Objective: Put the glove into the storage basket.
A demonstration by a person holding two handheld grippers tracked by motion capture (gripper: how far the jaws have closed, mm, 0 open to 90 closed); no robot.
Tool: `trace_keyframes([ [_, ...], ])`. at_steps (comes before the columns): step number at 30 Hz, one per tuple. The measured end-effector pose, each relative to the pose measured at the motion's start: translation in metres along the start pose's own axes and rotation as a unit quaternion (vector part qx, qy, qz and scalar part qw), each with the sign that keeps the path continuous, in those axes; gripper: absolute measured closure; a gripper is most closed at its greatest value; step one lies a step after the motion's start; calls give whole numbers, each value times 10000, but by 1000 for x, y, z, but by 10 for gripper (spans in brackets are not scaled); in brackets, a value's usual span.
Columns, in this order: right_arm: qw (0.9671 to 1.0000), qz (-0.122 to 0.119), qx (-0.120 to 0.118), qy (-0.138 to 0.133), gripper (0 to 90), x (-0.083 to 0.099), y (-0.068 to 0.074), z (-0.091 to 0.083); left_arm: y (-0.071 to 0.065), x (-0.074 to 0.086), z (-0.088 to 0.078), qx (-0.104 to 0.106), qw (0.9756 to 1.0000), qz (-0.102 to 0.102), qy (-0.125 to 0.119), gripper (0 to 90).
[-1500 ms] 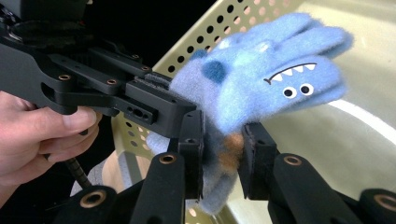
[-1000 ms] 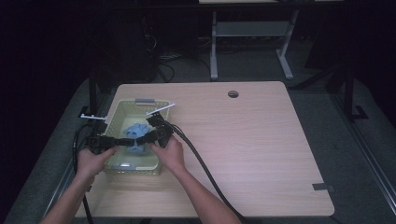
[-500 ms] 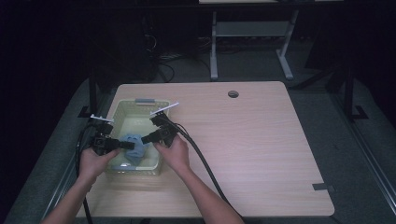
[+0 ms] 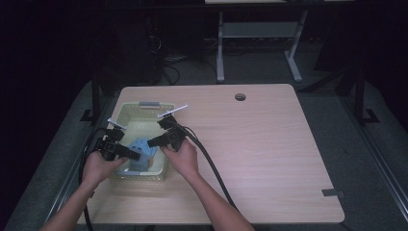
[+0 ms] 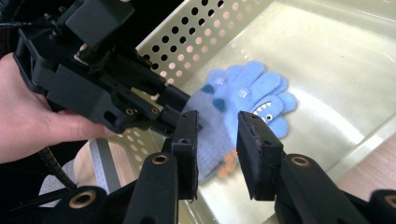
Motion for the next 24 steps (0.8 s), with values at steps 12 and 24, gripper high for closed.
trace_keyframes([
  [12,9999,-79,-1,-144,689,0,0,-16,2,-4,2,-349,9984,246,358,815],
  [24,9998,6,-69,-185,681,2,-5,-22,-3,-13,3,-239,9990,224,293,754],
])
Point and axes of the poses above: each handheld gripper's, and its own axes: z roughly forward along the jaws, x roughly out of its underside, y roughly to its left, the point moved 8 cm from there along z, roughly forward along the jaws, and after that the axes turned 7 degrees about z, right-handed, at the moved point
